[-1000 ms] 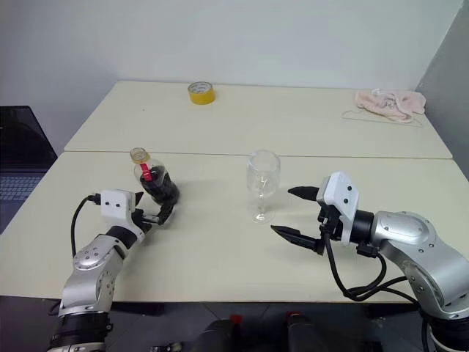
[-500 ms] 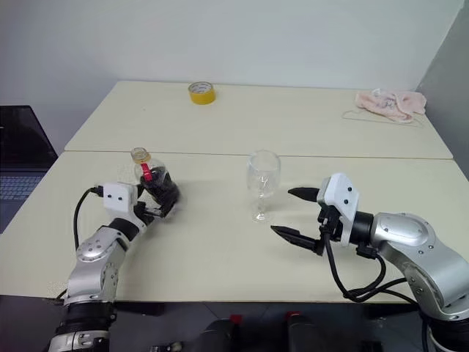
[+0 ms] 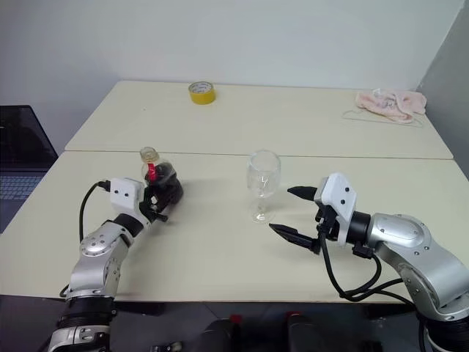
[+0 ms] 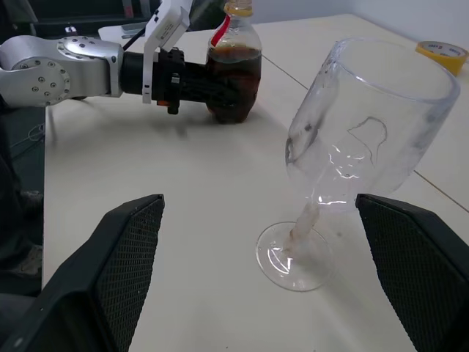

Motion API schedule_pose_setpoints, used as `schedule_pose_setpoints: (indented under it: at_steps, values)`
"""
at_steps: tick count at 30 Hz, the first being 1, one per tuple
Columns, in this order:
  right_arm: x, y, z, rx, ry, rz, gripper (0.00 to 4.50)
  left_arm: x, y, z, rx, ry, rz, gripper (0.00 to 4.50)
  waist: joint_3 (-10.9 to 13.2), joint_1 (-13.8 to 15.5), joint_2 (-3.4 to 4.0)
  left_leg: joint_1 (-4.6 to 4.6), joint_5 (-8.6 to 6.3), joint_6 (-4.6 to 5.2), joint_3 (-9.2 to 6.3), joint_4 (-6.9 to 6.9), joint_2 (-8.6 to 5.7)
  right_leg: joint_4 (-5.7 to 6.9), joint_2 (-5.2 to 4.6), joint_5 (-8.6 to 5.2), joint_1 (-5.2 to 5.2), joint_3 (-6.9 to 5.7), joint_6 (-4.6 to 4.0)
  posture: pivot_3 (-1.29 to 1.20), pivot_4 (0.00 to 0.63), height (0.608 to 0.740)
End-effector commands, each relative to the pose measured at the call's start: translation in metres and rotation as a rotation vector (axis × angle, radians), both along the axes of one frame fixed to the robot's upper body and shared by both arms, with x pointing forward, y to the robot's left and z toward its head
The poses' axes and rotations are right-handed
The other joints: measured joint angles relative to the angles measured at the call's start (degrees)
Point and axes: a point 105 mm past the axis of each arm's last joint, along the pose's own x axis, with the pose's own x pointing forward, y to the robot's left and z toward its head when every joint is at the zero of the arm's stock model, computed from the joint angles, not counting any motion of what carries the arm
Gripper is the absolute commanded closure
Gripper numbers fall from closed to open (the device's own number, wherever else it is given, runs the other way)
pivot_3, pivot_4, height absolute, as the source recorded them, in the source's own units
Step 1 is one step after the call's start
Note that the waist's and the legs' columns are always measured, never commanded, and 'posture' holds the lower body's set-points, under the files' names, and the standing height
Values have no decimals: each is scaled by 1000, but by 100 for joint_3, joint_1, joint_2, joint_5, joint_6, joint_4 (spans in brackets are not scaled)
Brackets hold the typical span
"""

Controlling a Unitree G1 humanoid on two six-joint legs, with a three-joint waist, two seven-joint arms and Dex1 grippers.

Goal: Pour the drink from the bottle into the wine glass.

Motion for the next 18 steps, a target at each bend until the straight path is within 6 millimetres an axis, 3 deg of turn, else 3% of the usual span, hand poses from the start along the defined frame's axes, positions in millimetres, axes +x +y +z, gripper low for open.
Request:
schedule_pose_setpoints:
  at_steps: [1,10,18]
  values:
    - [-4,-1,17,21,-67,-4,0,2,-21,36,69,-112,-101,3365,0,1,0,-2,0,0,0,1,0,0,0,0,-1,0,0,0,150,740]
    - [-6,-5,21,11,-65,-42,0,14,-55,78,59,-194,-214,3628,1,36,-2,-4,0,0,2,3,0,1,0,0,-4,1,0,0,150,740]
    - [-5,-11,24,6,-54,-75,0,17,-78,97,106,-198,-313,3676,2,50,-3,-6,0,0,3,5,-2,1,0,0,-4,0,1,0,150,740]
